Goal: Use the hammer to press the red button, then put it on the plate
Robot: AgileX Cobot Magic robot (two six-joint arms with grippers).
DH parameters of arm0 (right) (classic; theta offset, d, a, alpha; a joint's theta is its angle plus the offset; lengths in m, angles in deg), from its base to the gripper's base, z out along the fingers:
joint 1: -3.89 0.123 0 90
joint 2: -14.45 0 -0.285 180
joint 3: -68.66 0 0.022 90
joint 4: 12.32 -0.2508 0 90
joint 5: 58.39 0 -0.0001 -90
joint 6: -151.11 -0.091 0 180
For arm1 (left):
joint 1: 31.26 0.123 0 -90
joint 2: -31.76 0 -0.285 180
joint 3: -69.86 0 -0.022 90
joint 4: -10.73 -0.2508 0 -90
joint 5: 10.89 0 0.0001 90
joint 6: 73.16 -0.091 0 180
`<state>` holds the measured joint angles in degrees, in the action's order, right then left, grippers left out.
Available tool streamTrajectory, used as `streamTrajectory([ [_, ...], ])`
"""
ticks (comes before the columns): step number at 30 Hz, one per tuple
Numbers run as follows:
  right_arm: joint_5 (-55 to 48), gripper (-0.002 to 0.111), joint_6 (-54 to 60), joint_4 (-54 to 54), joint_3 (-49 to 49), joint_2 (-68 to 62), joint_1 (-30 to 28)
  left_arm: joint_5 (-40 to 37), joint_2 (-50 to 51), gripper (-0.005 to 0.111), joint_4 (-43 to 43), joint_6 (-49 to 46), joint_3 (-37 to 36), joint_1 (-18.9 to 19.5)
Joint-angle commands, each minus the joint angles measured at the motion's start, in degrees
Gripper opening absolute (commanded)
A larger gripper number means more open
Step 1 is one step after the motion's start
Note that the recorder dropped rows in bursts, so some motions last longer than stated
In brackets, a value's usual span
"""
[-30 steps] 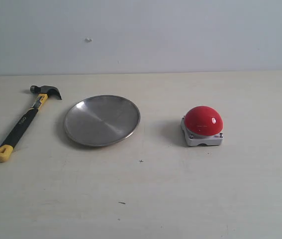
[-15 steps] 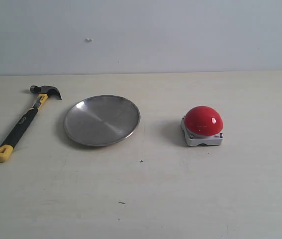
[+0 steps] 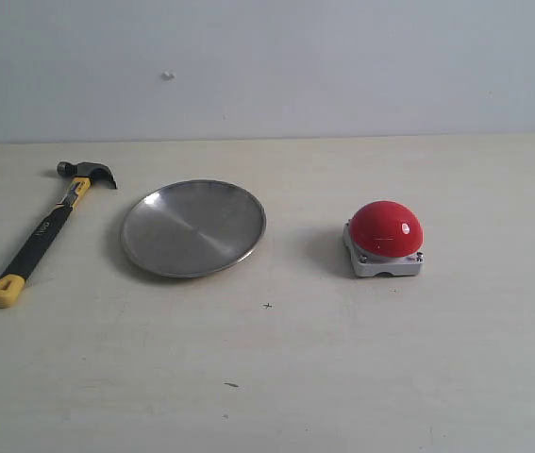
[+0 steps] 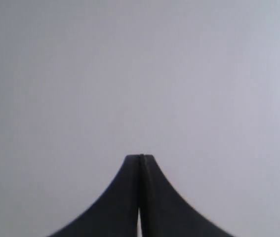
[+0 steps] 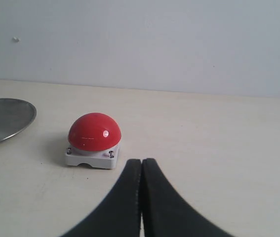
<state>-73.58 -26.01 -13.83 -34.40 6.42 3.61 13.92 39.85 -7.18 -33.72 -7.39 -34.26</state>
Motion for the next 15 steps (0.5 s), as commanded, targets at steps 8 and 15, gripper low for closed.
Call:
streamTrajectory([
  [8, 0.41, 0.000, 0.07, -0.07, 0.27, 0.24, -0.07, -4.08, 24.10, 0.000, 50.05, -51.27, 25.74, -0.33],
  [15, 0.41, 0.000, 0.07, -0.07, 0.27, 0.24, -0.07, -23.53, 59.68, 0.000, 52.91, -66.29, 49.83, -0.33],
])
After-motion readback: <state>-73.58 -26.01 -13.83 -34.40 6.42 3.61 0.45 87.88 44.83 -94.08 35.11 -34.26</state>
